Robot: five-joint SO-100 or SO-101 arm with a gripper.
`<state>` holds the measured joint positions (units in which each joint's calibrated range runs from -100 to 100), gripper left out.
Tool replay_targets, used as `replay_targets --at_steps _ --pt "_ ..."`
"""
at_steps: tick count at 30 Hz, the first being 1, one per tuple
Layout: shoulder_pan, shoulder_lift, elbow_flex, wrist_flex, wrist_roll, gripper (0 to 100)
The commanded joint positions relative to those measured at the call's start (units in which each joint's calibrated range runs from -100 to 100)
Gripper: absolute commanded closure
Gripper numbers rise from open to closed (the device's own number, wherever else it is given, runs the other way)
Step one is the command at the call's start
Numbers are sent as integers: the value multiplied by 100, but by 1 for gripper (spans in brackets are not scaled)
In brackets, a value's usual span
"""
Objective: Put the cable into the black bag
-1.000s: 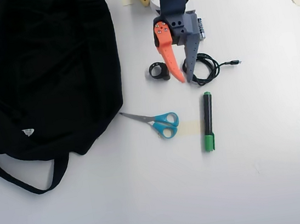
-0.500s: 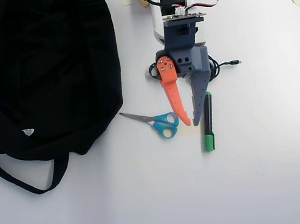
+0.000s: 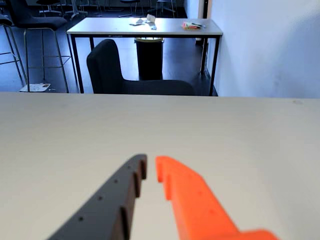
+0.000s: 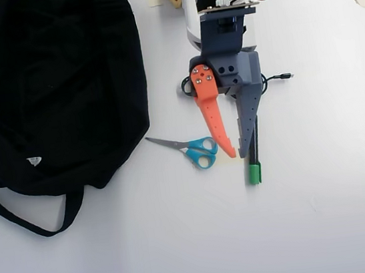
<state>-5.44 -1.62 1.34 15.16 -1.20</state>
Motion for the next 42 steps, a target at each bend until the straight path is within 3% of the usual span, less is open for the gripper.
replay_targets --at_steps 1,37,42 --pt "35 -104 -170 35 20 98" --pt "28 -145 181 78 20 98" --pt "-2 -153 91 1077 -1 98"
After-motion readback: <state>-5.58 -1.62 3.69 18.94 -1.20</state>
